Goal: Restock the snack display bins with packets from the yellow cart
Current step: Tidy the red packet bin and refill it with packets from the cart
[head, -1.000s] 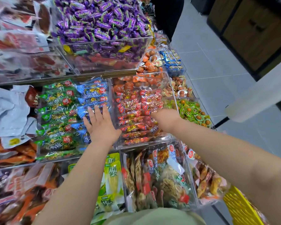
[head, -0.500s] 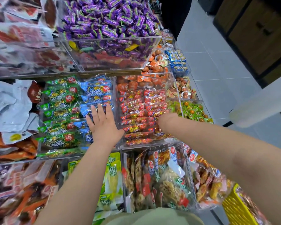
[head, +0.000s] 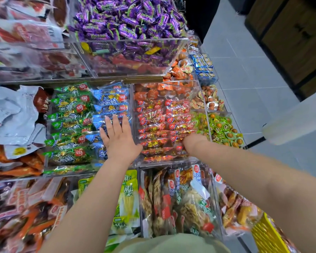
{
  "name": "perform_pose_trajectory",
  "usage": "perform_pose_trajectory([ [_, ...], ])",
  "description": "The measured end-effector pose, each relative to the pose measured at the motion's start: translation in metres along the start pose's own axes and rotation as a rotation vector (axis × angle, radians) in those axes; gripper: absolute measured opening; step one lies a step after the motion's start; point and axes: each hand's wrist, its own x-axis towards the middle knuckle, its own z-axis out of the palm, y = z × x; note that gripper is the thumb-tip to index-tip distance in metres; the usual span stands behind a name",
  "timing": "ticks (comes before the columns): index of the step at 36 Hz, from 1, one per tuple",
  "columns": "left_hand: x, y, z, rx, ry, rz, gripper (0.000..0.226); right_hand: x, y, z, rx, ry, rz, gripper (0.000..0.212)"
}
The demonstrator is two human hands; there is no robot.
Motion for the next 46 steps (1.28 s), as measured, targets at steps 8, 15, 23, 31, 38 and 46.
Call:
perform_pose_trajectory([
  [8, 0.001, 0.0, 0.002, -0.005, 0.004, -0.004, 0.111, 0.006, 0.006, -0.005, 0.081, 0.054, -0.037, 0.026],
  [15, 0.0, 0.001, 0.002, 0.004, 0.011, -0.01, 0.11, 0.009, 0.005, 0.009, 0.146, 0.05, -0.24, 0.048],
  [23, 0.0, 0.002, 0.001, 0.005, 0.008, -0.021, 0.108, 0.02, 0.0, 0.01, 0.047, 0.173, -0.197, 0.03],
  [31, 0.0, 0.0, 0.005, 0.001, 0.032, -0.022, 0.107, 0.031, -0.002, 0.019, 0.063, 0.287, -0.169, 0.037],
  [38, 0.0, 0.0, 0.006, 0.006, 0.032, -0.022, 0.108, 0.024, 0.011, 0.005, 0.053, -0.038, -0.338, 0.039],
  [46, -0.001, -0.001, 0.005, -0.02, 0.037, -0.013, 0.107, 0.012, 0.027, -0.011, 0.122, 0.374, -0.235, 0.07],
])
